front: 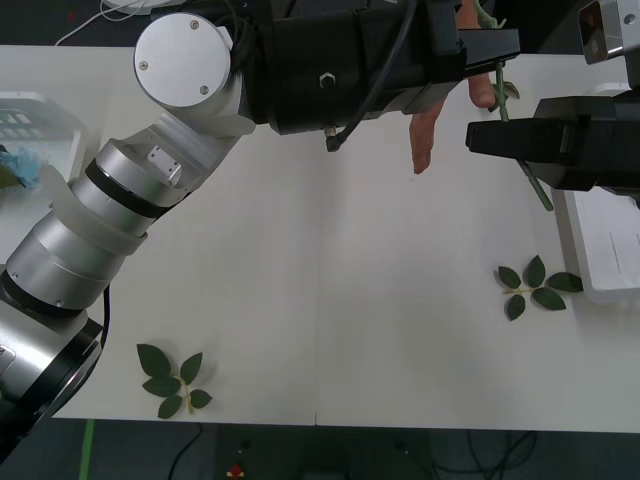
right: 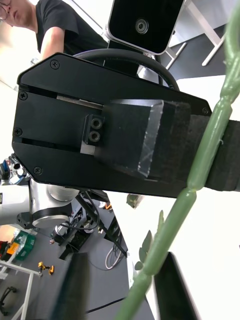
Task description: Place the red flowers into the right box and the blue flowers into the left box. If a person shows an open palm, hand one flower to the person first, then continue sorting.
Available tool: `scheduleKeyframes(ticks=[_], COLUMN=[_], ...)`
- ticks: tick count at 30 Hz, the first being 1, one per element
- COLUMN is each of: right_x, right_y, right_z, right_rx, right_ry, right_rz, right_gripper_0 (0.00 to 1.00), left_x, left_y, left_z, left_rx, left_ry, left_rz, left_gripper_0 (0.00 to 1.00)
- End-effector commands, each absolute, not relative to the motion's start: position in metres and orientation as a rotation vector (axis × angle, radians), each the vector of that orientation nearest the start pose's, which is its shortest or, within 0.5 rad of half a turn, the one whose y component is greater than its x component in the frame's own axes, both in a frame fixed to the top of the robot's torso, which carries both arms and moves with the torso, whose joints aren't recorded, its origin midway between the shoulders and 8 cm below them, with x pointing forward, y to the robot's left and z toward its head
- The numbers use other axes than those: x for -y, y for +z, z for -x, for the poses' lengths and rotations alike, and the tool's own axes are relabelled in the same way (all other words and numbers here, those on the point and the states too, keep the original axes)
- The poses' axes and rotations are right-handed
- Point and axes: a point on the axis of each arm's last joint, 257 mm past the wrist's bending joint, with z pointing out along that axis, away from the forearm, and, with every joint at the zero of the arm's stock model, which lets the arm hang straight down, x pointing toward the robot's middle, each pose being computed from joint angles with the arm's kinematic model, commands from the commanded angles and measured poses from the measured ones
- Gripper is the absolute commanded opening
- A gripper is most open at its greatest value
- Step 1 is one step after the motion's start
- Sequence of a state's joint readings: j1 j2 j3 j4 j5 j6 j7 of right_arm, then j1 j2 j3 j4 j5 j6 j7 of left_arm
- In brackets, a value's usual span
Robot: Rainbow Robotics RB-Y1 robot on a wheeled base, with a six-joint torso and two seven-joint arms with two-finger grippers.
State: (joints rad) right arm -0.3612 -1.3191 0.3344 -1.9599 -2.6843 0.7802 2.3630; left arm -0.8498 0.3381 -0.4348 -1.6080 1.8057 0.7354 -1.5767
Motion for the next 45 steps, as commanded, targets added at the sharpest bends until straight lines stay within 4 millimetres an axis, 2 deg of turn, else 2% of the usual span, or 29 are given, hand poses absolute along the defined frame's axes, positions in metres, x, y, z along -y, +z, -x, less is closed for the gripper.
scheduleKeyframes(ticks=[1,2,16,17,18,19,20,38,45], right_x=[0.107,0.107,0.108,0.108,0.108,0.108,0.108,0.11,0.125], right_y=[0.027,0.027,0.028,0.029,0.028,0.029,0.028,0.036,0.048], right_z=[-0.375,-0.375,-0.377,-0.377,-0.377,-0.378,-0.378,-0.379,-0.392], right_rx=[-1.712,-1.712,-1.692,-1.689,-1.691,-1.688,-1.689,-1.648,-1.576], right_ry=[1.369,1.368,1.343,1.341,1.34,1.339,1.338,1.299,1.139], right_rz=[0.744,0.745,0.76,0.764,0.763,0.763,0.762,0.795,0.876], right_gripper_0=[0.0,0.0,0.0,0.0,0.0,0.0,0.0,0.0,0.0], left_x=[0.169,0.169,0.168,0.168,0.168,0.168,0.167,0.166,0.166], left_y=[0.091,0.091,0.096,0.096,0.096,0.097,0.096,0.097,0.098], left_z=[-0.405,-0.405,-0.406,-0.405,-0.406,-0.406,-0.406,-0.406,-0.404], left_rx=[-1.593,-1.591,-1.574,-1.573,-1.574,-1.569,-1.569,-1.544,-1.536], left_ry=[-1.763,-1.759,-1.776,-1.781,-1.778,-1.776,-1.773,-1.757,-1.761], left_rz=[-0.66,-0.663,-0.65,-0.649,-0.649,-0.649,-0.649,-0.672,-0.677], left_gripper_0=[0.05,0.0,0.0,0.18,0.45,0.93,1.0,1.0,1.0])
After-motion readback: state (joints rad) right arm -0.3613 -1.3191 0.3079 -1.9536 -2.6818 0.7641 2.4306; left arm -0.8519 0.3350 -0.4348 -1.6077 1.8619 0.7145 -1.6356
